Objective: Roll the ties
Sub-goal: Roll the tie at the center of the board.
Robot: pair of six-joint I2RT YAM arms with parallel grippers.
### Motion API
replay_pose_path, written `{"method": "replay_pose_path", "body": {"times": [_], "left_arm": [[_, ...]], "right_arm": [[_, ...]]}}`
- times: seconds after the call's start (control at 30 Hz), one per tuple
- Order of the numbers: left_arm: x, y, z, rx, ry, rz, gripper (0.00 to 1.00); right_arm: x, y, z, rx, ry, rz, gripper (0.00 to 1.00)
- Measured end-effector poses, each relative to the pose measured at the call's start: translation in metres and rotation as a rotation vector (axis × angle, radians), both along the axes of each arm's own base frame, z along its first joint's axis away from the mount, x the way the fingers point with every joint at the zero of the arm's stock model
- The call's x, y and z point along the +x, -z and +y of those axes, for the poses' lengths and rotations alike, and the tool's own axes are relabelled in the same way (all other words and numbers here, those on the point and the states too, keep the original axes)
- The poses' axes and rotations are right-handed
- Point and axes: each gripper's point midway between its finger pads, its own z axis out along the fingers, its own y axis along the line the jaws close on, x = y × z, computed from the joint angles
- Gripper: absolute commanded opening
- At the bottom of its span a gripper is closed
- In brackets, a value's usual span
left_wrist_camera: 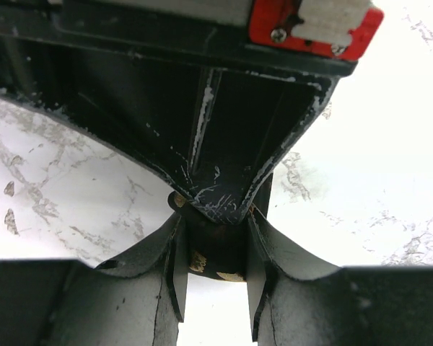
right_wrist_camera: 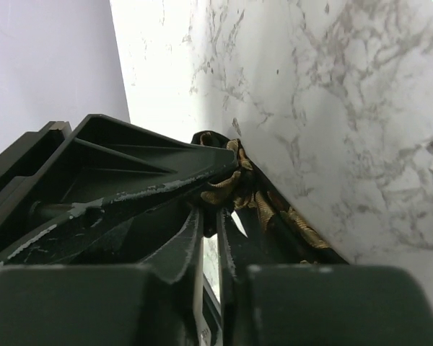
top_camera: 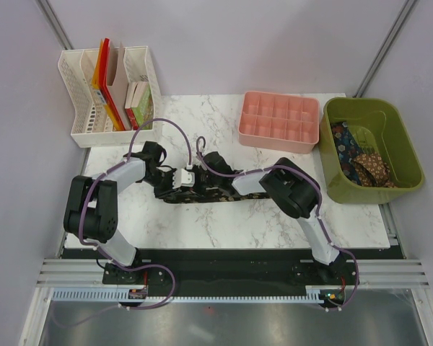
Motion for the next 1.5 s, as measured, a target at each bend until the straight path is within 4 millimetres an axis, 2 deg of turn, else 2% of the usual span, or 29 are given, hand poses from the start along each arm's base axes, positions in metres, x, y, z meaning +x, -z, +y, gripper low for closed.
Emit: {"method": "replay_pose_path", "body": {"times": [0.1, 0.2, 0.53, 0.67, 0.87, 0.93, 1.13, 1.23, 1.5], "left_arm": [[0.002, 0.0, 0.002, 0.013, -0.011, -0.007, 0.3], [0.003, -0.001, 0.003, 0.019, -0.018, -0.012, 0.3], [0.003, -0.002, 0.004, 0.026, -0.023, -0.021, 0.57], [-0.002, 0.0, 0.005, 0.03, -0.023, -0.001, 0.62], [-0.004, -0.004, 0.007, 0.029, -0.028, -0.002, 0.7], [-0.003, -0.007, 0.009, 0.023, -0.037, -0.008, 0.83], [-0.002, -0.011, 0.012, -0.006, -0.06, -0.005, 0.96], [-0.003, -0.012, 0.007, -0.032, -0.056, -0.004, 0.95], [-0.001, -0.006, -0.003, -0.025, -0.022, -0.03, 0.78]], "right_arm": [[0.003, 0.0, 0.002, 0.006, -0.004, -0.008, 0.0], [0.003, 0.0, 0.002, 0.004, -0.005, -0.014, 0.0], [-0.001, 0.004, -0.005, -0.012, 0.014, 0.001, 0.0], [-0.005, 0.014, -0.013, -0.035, 0.018, 0.017, 0.0], [-0.002, 0.016, -0.016, -0.042, 0.02, 0.009, 0.0], [-0.001, 0.017, -0.018, -0.047, 0.018, 0.004, 0.0], [0.002, 0.019, -0.021, -0.055, 0.014, -0.003, 0.0], [0.001, 0.019, -0.022, -0.055, 0.01, -0.006, 0.0], [0.001, 0.02, -0.022, -0.056, 0.002, -0.015, 0.0]]}}
